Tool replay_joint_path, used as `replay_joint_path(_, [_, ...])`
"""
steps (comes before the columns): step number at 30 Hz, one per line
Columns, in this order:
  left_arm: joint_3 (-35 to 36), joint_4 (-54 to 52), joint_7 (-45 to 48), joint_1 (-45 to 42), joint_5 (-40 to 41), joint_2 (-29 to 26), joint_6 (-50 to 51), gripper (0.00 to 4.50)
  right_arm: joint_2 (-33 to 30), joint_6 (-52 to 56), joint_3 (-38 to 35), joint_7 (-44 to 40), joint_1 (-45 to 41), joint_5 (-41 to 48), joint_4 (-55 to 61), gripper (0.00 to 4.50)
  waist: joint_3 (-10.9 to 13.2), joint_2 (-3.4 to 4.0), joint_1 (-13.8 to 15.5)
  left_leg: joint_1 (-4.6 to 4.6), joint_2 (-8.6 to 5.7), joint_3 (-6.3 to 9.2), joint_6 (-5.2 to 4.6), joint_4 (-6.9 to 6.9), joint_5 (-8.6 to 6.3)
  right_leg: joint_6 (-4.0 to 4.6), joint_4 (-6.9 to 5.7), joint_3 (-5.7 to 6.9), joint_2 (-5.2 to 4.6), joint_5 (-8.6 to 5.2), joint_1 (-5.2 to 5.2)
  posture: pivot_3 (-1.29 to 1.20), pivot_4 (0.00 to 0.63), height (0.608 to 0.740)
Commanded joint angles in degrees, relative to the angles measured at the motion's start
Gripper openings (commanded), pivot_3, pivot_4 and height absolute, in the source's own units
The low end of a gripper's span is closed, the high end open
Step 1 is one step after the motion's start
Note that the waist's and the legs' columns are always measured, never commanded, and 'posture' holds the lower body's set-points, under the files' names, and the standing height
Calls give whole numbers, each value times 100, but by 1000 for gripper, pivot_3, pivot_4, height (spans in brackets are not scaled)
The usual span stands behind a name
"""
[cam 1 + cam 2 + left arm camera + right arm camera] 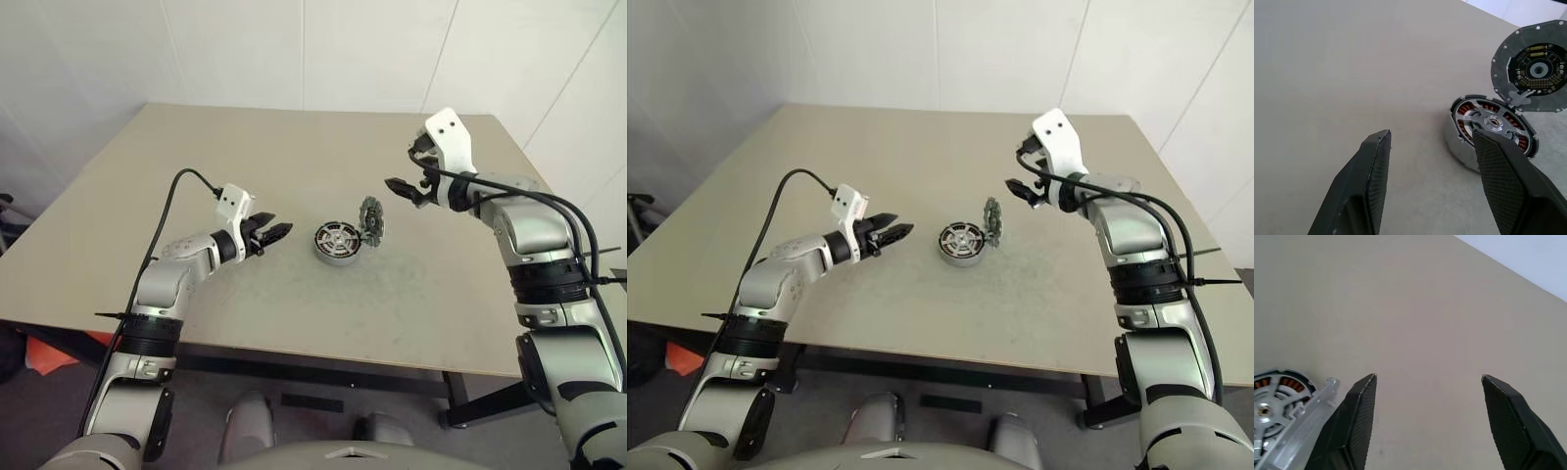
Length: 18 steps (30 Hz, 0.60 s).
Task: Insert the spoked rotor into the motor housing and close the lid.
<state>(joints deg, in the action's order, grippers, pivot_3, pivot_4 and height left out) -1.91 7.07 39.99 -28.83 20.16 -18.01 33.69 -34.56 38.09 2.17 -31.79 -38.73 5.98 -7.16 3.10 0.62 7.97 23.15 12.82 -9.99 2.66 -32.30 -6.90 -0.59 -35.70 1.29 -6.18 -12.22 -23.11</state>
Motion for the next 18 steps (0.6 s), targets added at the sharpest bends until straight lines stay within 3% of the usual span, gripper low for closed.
replay_joint_path(1, [-117, 174, 224, -304, -64, -26, -188, 2782, 2, -357, -255, 270, 313, -117, 282, 2523, -2, 2, -35, -1, -1, 0, -2, 0, -1, 3, 0, -1, 0, 2, 0, 0, 0, 740])
replay_joint_path(6, [-201, 542, 382, -574, -182, -59, -355, 2782, 372, 58, 61, 73, 885, 152, 1111, 832, -1, 3, -102, 0, -3, -1, -20, -6, -11, 5, 4, 0, 0, 2, 3, 0, 0, 740])
replay_joint_path(10, [-205, 685, 418, -657, -236, -79, -435, 2782, 864, 494, 368, -5, 993, 394, 1766, 832, -2, 5, -109, -4, 1, -2, -35, -6, -20, 7, 0, 1, 2, 3, 2, 0, 0, 740])
replay_joint_path(18, [-70, 717, 298, -612, -321, -179, -516, 2782, 1610, 1000, 845, -35, 675, 673, 1977, 832, -2, 5, -85, -2, -1, 2, -49, -22, -29, 7, 0, 1, -3, 3, 17, 0, 0, 740])
